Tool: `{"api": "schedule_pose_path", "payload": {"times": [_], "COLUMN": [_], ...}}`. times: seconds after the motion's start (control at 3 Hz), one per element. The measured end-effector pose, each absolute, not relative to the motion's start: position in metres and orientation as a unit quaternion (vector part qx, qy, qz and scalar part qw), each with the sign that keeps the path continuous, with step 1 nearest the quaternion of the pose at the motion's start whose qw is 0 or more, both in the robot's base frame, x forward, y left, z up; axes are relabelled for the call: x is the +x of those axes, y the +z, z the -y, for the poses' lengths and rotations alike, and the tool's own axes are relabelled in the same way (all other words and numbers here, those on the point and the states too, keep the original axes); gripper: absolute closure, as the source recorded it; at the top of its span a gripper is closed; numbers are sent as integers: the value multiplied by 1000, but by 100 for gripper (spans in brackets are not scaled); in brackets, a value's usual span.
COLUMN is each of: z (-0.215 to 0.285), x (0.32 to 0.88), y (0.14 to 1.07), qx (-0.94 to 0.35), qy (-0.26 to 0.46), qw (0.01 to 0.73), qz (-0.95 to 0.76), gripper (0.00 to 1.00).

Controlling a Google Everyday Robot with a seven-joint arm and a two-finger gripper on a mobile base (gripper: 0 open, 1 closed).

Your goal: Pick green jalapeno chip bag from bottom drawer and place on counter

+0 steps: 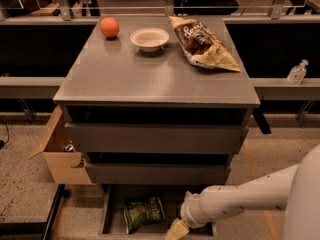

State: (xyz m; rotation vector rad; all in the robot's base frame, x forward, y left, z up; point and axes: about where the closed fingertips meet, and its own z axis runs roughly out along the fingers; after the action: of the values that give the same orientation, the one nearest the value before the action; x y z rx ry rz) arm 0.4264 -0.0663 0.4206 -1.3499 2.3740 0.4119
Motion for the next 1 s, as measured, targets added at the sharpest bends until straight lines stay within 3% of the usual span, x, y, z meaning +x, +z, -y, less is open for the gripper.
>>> {"api": "schedule_pose_path", "payload": {"times": [1.0], "z": [65], "x": [442], "y": [370], "qx": [-467], "qy": [170], "qw": [200], "qz": [-844], "gripper": [0]}}
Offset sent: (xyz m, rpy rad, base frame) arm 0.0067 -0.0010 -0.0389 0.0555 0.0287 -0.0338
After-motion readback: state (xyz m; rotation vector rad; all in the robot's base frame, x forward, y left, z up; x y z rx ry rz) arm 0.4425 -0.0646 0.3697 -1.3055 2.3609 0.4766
